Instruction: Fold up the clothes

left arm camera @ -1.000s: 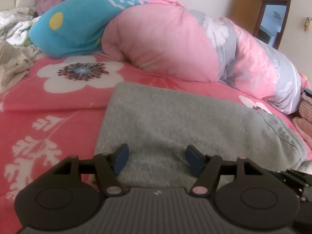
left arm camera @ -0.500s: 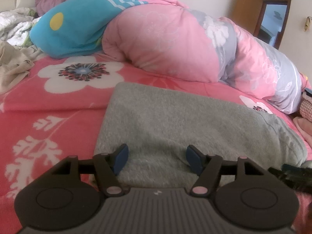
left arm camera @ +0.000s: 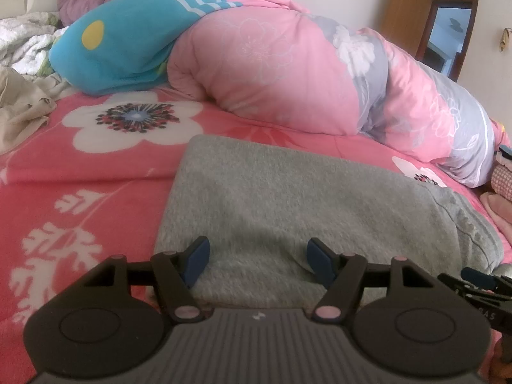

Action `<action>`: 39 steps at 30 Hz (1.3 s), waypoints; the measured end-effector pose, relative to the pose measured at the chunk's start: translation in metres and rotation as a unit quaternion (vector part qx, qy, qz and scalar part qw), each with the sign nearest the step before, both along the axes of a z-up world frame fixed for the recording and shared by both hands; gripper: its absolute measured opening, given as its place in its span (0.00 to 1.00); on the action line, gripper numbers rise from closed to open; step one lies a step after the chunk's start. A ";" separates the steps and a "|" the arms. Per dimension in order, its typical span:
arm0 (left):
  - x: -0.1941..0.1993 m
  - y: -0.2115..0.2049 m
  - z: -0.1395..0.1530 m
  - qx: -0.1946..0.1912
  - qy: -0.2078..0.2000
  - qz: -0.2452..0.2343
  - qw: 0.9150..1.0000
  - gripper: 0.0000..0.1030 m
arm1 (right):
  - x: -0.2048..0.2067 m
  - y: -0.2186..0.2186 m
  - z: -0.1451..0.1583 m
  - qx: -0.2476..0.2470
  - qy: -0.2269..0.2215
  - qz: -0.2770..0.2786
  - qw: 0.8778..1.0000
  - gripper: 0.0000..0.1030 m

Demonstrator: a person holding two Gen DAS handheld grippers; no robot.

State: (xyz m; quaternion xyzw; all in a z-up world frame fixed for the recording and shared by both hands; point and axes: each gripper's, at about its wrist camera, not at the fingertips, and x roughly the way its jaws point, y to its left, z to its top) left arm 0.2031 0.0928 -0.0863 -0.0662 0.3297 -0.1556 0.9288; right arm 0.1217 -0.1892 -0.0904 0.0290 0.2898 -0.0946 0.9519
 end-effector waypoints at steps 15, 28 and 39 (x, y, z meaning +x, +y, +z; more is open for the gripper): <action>0.000 0.001 0.000 0.001 0.000 -0.001 1.000 0.67 | 0.001 0.000 -0.002 0.001 -0.005 0.000 1.000 0.62; -0.003 0.000 0.004 0.008 -0.016 0.004 1.000 0.67 | 0.001 -0.001 -0.002 0.001 -0.007 0.001 1.000 0.62; -0.031 -0.008 0.030 -0.001 -0.145 -0.037 0.989 0.70 | -0.001 -0.002 -0.003 0.006 -0.012 0.003 1.000 0.63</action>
